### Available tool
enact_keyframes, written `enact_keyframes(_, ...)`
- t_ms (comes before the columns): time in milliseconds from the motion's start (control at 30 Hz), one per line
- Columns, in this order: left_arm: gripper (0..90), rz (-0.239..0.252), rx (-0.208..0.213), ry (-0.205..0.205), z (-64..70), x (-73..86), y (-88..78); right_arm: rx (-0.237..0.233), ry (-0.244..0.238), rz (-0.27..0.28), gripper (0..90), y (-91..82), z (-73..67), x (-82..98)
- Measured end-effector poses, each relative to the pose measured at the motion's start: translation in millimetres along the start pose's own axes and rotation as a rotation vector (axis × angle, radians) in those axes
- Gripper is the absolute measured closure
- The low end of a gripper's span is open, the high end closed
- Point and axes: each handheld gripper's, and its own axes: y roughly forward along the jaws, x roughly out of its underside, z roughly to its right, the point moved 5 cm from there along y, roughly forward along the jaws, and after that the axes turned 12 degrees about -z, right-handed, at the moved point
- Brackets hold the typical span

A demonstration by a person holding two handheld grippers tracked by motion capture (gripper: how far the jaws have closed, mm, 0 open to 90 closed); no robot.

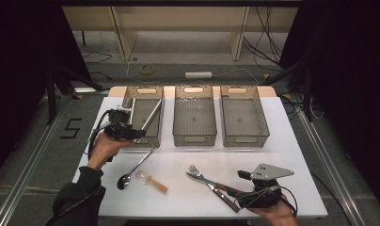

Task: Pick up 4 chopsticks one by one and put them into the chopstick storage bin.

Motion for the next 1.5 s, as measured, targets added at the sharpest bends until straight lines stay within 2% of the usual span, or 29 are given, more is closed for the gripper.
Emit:
enact_keyframes(233,26.9,-0.028,0.005,0.02,11.7,11.0,2.0,0.015,0.011,0.007,29.3,0.7,2.8,2.0)
enact_keyframes(300,26.3,-0.036,0.004,0.039,15.3,13.4,0.5,0.013,0.011,0.006,29.3,1.1,3.1,2.5)
enact_keyframes(667,25.1,-0.024,0.01,0.076,32.0,24.9,-11.6,0.015,0.011,-0.001,29.3,3.7,3.1,3.9)
enact_keyframes(733,24.6,-0.043,0.009,0.094,34.6,28.0,-10.4,0.014,0.011,-0.005,29.3,4.2,3.3,4.2)
enact_keyframes(900,23.9,-0.076,0.014,0.108,40.1,35.9,-5.8,0.006,0.01,-0.005,28.8,6.3,3.8,3.1)
enact_keyframes(967,23.4,-0.091,0.008,0.122,40.9,38.9,-5.8,0.003,0.009,-0.007,28.4,7.2,4.4,2.9)
enact_keyframes(1133,22.9,-0.118,0.014,0.127,40.6,46.2,-2.8,0.003,0.014,0.019,27.7,5.8,5.0,1.5)
enact_keyframes(1267,23.0,-0.14,0.021,0.123,38.2,51.5,2.2,0.007,0.02,0.02,27.7,4.2,5.8,3.1)
enact_keyframes(1500,23.3,-0.21,0.013,0.142,33.6,61.9,9.0,0.01,0.026,0.018,27.7,3.4,6.1,5.3)
